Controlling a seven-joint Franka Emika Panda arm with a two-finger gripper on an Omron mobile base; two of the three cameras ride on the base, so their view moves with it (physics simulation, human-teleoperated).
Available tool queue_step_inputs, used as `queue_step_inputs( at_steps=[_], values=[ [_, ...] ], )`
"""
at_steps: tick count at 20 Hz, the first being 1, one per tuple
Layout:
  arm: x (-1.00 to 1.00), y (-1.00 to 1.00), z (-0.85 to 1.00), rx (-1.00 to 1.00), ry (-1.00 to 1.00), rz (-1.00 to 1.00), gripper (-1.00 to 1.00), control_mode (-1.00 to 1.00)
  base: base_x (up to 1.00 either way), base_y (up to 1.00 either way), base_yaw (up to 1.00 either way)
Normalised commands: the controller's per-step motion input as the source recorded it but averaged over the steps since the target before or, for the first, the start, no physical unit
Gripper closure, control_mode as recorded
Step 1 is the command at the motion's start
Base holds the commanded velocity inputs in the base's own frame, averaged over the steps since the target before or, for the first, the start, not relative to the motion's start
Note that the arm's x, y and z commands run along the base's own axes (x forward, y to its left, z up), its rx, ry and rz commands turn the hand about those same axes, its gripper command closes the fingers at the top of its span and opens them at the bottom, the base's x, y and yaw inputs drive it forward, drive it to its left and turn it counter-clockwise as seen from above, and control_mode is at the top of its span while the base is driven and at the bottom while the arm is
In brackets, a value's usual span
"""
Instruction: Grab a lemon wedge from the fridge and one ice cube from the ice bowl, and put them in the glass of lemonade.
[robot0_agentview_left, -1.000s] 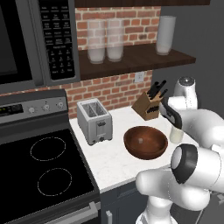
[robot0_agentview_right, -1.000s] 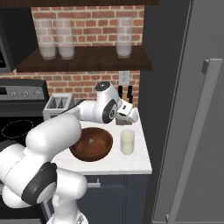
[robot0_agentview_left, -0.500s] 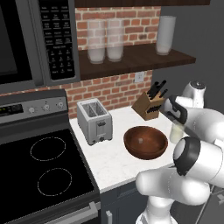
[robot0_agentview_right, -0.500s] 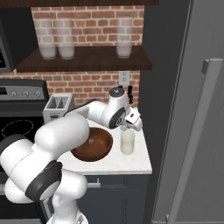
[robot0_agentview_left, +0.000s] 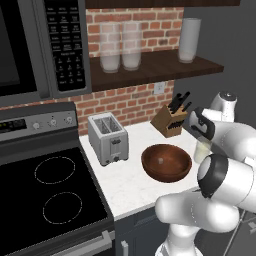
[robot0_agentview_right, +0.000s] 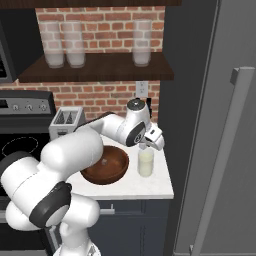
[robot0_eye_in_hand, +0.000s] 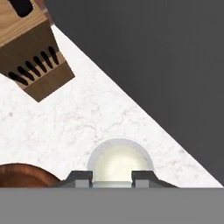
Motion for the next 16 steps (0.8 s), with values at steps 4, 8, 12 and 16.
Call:
queue_step_inputs(
  at_steps=[4, 8, 12, 16],
  values=[
    [0.03, -0.01, 0.00, -0.01, -0.01, -0.04, 1.00, -1.00, 0.00, 0.00, 0.00],
    [0.01, 0.00, 0.00, 0.00, 0.00, -0.06, 1.00, -1.00, 0.00, 0.00, 0.00],
    [0.00, 0.00, 0.00, 0.00, 0.00, -0.05, 1.00, -1.00, 0.00, 0.00, 0.00],
    [0.00, 0.00, -0.18, 0.00, 0.00, -0.03, 1.00, -1.00, 0.00, 0.00, 0.00]
  ],
)
